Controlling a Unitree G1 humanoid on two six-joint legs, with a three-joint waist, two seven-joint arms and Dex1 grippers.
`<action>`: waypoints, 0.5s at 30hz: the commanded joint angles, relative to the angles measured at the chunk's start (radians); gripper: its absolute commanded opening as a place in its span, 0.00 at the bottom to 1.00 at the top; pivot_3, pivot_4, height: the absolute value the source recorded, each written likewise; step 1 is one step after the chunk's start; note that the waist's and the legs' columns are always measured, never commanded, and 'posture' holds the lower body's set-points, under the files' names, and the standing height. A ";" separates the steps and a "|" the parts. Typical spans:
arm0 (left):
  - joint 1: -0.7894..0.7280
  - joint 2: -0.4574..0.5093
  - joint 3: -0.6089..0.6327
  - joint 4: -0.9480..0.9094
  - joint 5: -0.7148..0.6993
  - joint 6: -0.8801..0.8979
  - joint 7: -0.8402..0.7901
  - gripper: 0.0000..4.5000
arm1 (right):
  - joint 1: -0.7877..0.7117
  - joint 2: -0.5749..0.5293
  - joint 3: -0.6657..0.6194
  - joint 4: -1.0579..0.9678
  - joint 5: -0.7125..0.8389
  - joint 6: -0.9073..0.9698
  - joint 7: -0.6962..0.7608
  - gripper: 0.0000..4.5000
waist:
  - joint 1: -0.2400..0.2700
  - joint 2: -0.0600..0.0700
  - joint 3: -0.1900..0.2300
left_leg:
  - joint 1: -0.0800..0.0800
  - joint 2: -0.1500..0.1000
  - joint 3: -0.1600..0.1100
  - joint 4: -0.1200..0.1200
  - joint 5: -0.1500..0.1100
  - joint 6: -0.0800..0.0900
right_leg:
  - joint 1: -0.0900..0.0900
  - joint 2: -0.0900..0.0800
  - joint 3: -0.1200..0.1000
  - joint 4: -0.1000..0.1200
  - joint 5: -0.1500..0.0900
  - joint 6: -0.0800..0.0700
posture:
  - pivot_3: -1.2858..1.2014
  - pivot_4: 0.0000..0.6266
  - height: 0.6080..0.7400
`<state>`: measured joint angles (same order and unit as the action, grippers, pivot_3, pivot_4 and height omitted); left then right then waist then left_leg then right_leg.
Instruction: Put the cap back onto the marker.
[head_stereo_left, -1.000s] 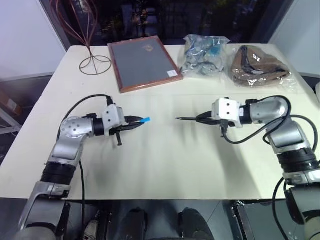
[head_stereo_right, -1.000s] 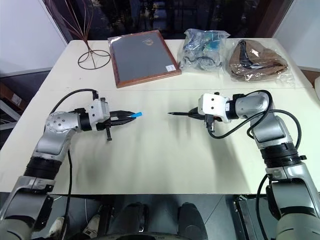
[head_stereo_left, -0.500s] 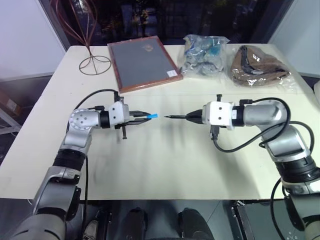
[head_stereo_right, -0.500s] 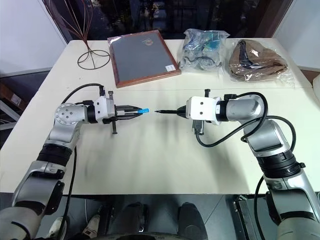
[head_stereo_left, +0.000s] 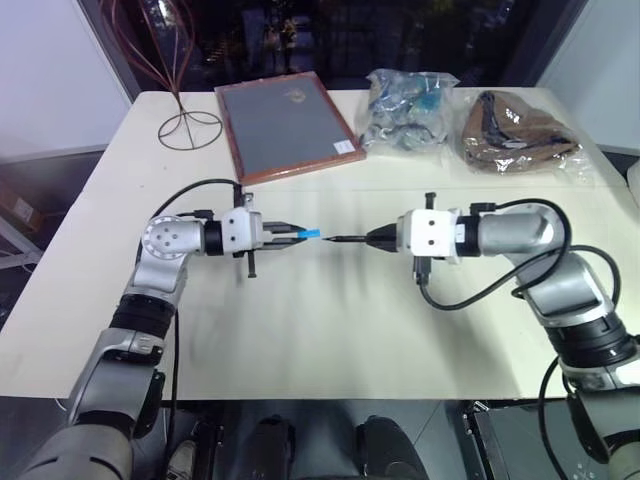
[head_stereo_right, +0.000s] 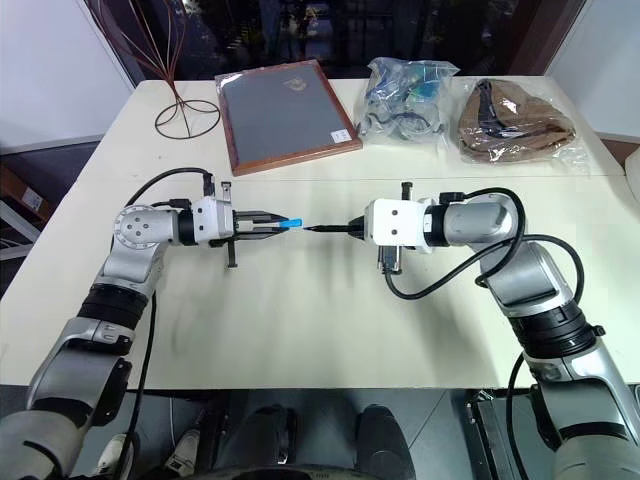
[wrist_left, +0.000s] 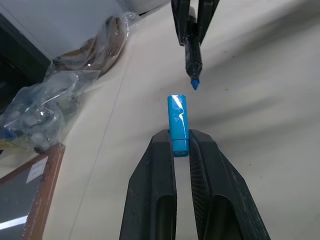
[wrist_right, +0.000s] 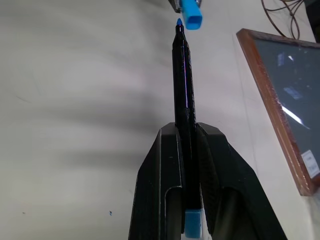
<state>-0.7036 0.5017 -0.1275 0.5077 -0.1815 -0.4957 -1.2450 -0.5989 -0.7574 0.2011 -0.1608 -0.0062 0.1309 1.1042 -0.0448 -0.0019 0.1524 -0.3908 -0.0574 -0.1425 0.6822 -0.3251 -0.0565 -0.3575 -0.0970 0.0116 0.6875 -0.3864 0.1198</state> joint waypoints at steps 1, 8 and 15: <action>0.005 0.012 0.007 -0.037 -0.001 -0.013 0.004 0.00 | -0.021 0.005 -0.009 -0.007 0.013 -0.005 -0.002 0.01 | 0.000 0.000 0.000 | 0.000 0.000 0.000 0.000 0.000 0.000 | 0.000 0.000 0.000 0.000 0.000 0.000 | 0.52 0.24 1.00; 0.021 0.020 0.004 -0.060 -0.001 -0.012 0.003 0.00 | -0.031 0.010 -0.007 0.013 0.021 -0.007 0.005 0.01 | 0.001 0.000 0.000 | 0.000 0.000 0.000 0.000 0.000 0.000 | 0.000 0.000 0.000 0.000 0.000 0.000 | 0.52 0.24 1.00; 0.020 0.027 -0.006 -0.046 0.023 -0.080 0.004 0.00 | -0.025 0.002 -0.002 0.011 0.036 0.010 0.041 0.01 | 0.000 0.000 0.000 | 0.000 0.000 0.000 0.000 0.000 0.000 | 0.000 0.000 0.000 0.000 0.000 0.000 | 0.52 0.24 1.00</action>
<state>-0.6765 0.5185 -0.1377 0.4799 -0.1606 -0.5553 -1.2447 -0.6076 -0.7480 0.2102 -0.1313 0.0073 0.1397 1.1378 -0.0449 -0.0019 0.1524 -0.3908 -0.0573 -0.1429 0.6821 -0.3251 -0.0565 -0.3579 -0.0971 0.0117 0.6870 -0.3864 0.1198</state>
